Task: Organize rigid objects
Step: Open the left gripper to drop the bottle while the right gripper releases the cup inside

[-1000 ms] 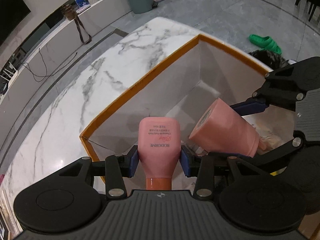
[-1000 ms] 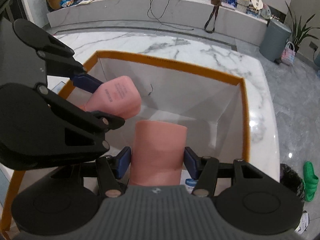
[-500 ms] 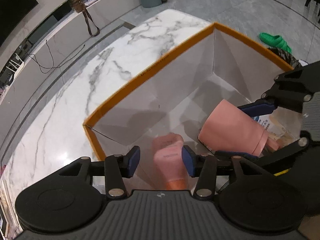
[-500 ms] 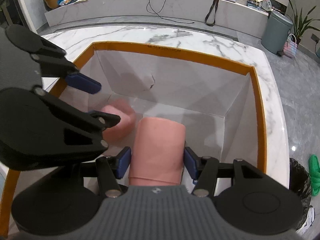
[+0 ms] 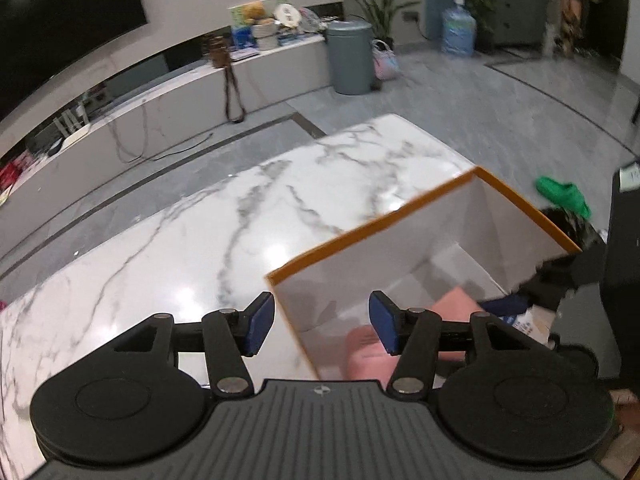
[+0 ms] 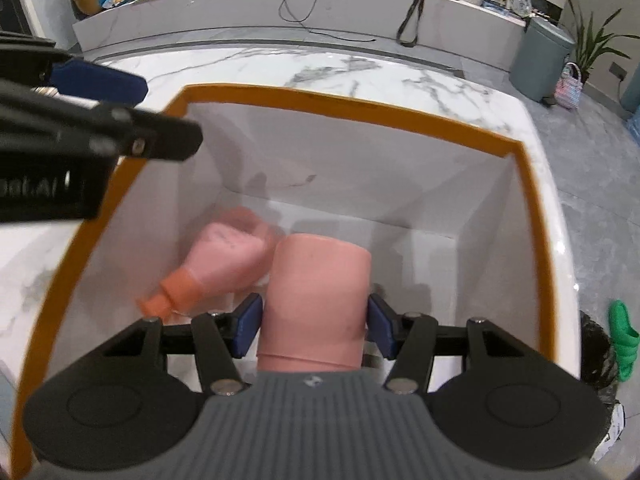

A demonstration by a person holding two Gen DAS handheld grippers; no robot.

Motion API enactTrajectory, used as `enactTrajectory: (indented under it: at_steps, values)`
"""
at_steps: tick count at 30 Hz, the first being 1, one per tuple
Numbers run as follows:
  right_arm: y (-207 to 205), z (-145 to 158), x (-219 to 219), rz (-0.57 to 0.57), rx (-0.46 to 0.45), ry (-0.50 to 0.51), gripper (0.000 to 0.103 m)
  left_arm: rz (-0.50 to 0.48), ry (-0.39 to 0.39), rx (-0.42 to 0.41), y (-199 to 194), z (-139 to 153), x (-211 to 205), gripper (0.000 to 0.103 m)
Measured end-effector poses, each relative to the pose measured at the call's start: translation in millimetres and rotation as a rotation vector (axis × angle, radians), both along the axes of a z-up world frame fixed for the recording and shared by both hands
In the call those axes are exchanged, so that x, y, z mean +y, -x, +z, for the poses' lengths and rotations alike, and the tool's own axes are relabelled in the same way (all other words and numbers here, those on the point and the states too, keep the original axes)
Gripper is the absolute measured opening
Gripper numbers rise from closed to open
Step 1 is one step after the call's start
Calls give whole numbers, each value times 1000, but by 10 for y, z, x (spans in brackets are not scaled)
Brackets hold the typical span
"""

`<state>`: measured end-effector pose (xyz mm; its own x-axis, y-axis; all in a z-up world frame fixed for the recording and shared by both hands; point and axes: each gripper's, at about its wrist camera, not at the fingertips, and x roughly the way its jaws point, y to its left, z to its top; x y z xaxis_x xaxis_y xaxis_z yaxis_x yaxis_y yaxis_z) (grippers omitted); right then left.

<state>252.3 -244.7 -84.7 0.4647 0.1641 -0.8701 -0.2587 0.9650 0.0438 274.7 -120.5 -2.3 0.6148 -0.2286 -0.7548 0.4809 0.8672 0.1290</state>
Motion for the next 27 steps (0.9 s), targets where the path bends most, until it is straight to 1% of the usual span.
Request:
enactTrajectory:
  at_steps: [4, 11, 19, 21, 24, 27]
  values:
    - [-5, -2, 166, 20, -4, 15, 57, 38, 12, 9, -34, 1, 176, 65]
    - [0, 16, 283, 23, -2, 55, 57, 79, 30, 28, -34, -45, 448, 65]
    - [26, 80, 354, 6, -9, 84, 61, 89, 62, 58, 55, -38, 632, 65]
    - [56, 123, 386, 14, -22, 93, 72, 85, 64, 55, 102, -21, 659, 67]
    - [101, 186, 439, 31, -44, 112, 80, 82, 65, 50, 161, 16, 693, 69]
    - [133, 245, 502, 47, -58, 133, 81, 78, 73, 51, 207, 39, 737, 70]
